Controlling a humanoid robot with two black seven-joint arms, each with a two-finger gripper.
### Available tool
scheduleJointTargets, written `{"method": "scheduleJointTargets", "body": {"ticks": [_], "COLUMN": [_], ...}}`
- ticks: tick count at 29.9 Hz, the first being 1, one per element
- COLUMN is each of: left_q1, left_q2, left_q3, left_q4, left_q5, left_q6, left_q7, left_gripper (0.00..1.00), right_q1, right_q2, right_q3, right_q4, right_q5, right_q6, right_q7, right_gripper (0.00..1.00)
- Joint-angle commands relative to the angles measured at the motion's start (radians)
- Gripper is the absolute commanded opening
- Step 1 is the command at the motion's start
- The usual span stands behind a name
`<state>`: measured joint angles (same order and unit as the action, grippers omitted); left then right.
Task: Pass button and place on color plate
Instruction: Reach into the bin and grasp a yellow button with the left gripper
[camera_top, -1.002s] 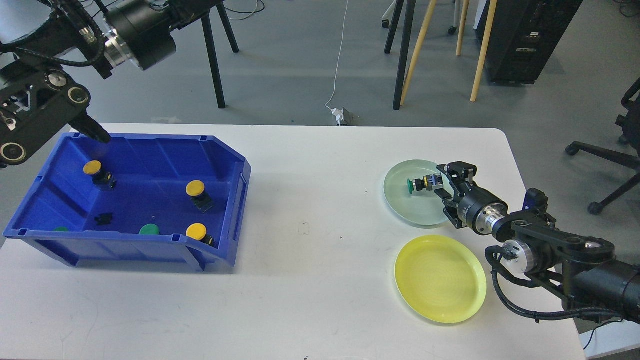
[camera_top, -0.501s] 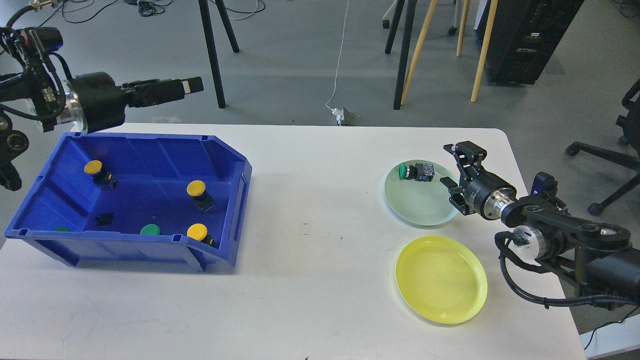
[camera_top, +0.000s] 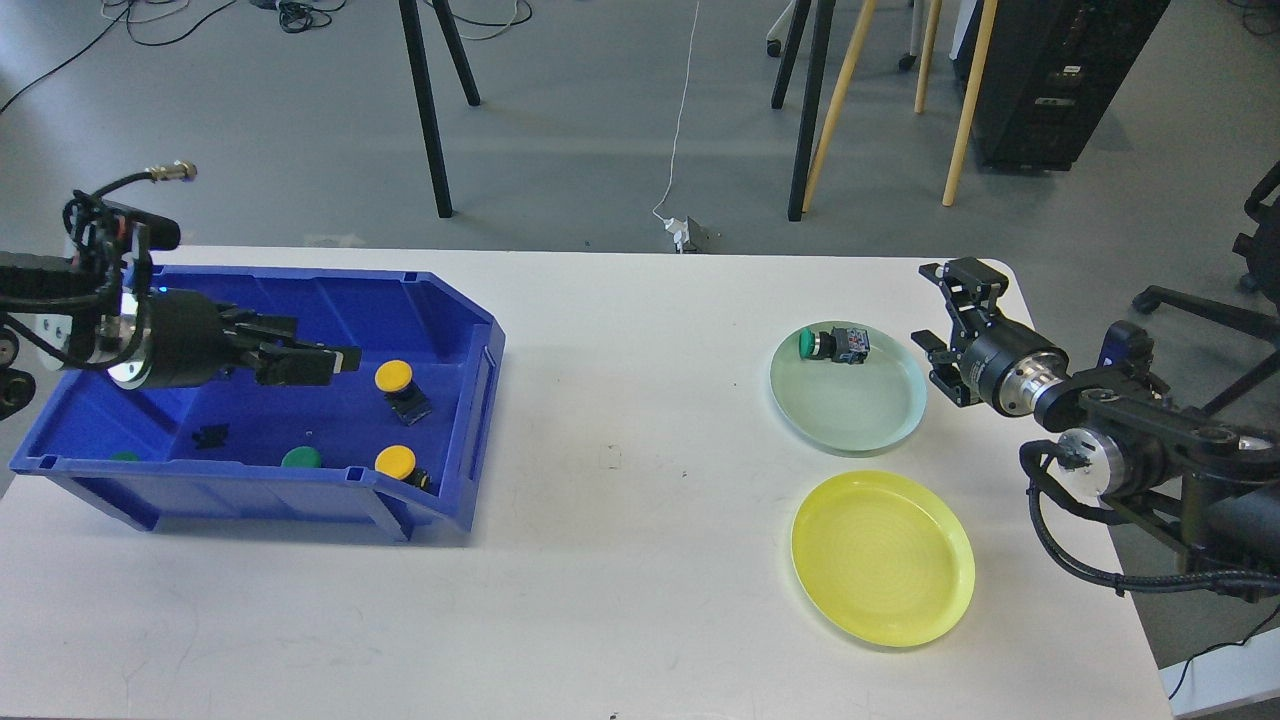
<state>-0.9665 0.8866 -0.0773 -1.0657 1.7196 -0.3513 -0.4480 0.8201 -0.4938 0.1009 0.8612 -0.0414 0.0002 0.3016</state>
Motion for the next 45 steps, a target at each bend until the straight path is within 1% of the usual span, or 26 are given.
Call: {"method": "scheduleJointTargets", "body": {"ticks": [1, 3, 6, 11, 17, 20, 26, 32, 35, 36, 37, 38, 41, 45], "left_q1": [0.014, 0.014, 0.022, 0.035, 0.035, 0.037, 0.037, 0.035, 0.037, 0.037, 0.037, 0.037, 0.037, 0.037], "left_q2": [-0.096, -0.152, -0.210, -0.279, -0.288, -0.293, -0.330, -0.331, -0.331, -0.333, -0.333, -0.333, -0.334, -0.334], "left_q3": [0.004, 0.004, 0.005, 0.004, 0.004, 0.004, 0.020, 0.040, 0.040, 0.040, 0.040, 0.040, 0.042, 0.042], "left_q4": [0.148, 0.223, 0.286, 0.302, 0.303, 0.325, 0.389, 0.414, 0.417, 0.418, 0.418, 0.418, 0.418, 0.418], "left_q5": [0.055, 0.069, 0.074, 0.074, 0.069, 0.071, 0.074, 0.074, 0.074, 0.074, 0.074, 0.074, 0.074, 0.074], "left_q6": [0.028, 0.038, 0.048, 0.046, 0.041, 0.045, 0.055, 0.072, 0.074, 0.075, 0.075, 0.075, 0.075, 0.075], "left_q7": [0.000, -0.006, -0.006, -0.006, -0.011, -0.011, -0.024, -0.031, -0.031, -0.031, -0.031, -0.031, -0.031, -0.032], "left_gripper": [0.99, 0.99, 0.99, 0.99, 0.99, 0.98, 0.86, 0.83, 0.79, 0.76, 0.72, 0.69, 0.55, 0.42], "right_q1": [0.004, 0.005, 0.005, 0.005, 0.005, 0.004, 0.005, 0.005, 0.005, 0.005, 0.005, 0.005, 0.005, 0.005], "right_q2": [-0.002, -0.002, -0.003, -0.003, -0.003, -0.002, -0.002, -0.002, -0.002, -0.002, -0.002, -0.002, -0.002, -0.002], "right_q3": [0.000, 0.000, 0.000, -0.001, -0.001, -0.001, -0.001, -0.001, -0.001, -0.001, -0.001, -0.001, -0.003, -0.006], "right_q4": [0.002, 0.002, 0.002, 0.001, -0.004, -0.002, 0.001, -0.001, -0.001, -0.001, -0.001, -0.001, -0.001, -0.002], "right_q5": [0.000, 0.000, 0.000, 0.000, -0.002, -0.002, -0.002, -0.002, -0.002, -0.002, -0.002, -0.002, -0.002, -0.003], "right_q6": [0.000, 0.000, 0.000, 0.000, 0.000, 0.000, 0.000, -0.002, -0.003, -0.003, -0.003, -0.003, -0.003, -0.003], "right_q7": [-0.006, -0.007, -0.007, -0.009, -0.009, -0.009, -0.009, -0.009, -0.009, -0.009, -0.009, -0.009, -0.009, -0.009], "right_gripper": [0.84, 0.84, 0.84, 0.84, 0.84, 0.84, 0.84, 0.84, 0.84, 0.84, 0.84, 0.84, 0.84, 0.84]}}
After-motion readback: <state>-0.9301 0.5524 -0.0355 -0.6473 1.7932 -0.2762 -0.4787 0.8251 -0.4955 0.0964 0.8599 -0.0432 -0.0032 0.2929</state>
